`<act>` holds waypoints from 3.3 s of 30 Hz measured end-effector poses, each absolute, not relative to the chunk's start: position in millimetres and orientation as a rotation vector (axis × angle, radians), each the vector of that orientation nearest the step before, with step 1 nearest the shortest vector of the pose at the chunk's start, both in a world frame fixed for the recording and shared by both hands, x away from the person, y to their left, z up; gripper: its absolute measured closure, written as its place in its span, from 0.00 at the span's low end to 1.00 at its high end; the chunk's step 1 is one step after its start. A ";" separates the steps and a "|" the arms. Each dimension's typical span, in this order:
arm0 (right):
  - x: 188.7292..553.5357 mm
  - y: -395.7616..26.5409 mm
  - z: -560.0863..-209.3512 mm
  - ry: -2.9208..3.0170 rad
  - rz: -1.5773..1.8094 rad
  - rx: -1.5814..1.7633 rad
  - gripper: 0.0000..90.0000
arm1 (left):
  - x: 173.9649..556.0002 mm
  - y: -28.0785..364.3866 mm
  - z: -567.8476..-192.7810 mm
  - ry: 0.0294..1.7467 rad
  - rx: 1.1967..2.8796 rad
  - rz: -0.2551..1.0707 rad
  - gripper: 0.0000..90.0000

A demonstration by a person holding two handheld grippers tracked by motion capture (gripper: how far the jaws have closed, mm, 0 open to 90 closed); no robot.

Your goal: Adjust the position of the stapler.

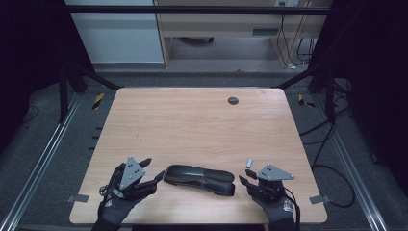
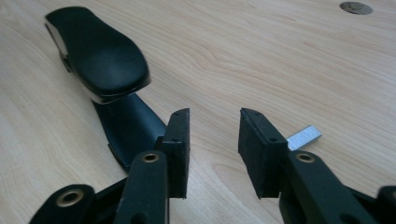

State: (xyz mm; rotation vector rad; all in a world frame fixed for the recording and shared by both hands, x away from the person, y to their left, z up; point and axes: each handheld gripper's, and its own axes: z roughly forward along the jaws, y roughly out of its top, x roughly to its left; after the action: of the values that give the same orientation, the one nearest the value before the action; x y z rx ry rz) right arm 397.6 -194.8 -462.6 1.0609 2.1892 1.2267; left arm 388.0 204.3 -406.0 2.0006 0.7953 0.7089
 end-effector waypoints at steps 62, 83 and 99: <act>387.6 -151.3 -491.4 2.484 1.231 1.050 1.00 | 398.2 179.9 -419.9 0.887 1.994 0.750 0.67; 391.7 -150.4 -496.9 2.500 1.097 1.048 1.00 | 400.5 188.4 -421.4 0.931 1.957 0.765 0.67; 406.1 -154.7 -498.9 2.428 1.094 1.092 1.00 | 400.4 187.7 -421.5 0.926 1.959 0.768 0.67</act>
State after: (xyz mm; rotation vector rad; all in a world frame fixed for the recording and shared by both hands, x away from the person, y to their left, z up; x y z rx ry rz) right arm 406.1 -154.7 -498.9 1.0922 2.4276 1.0941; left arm 400.4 187.7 -421.5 1.9595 0.9261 0.7682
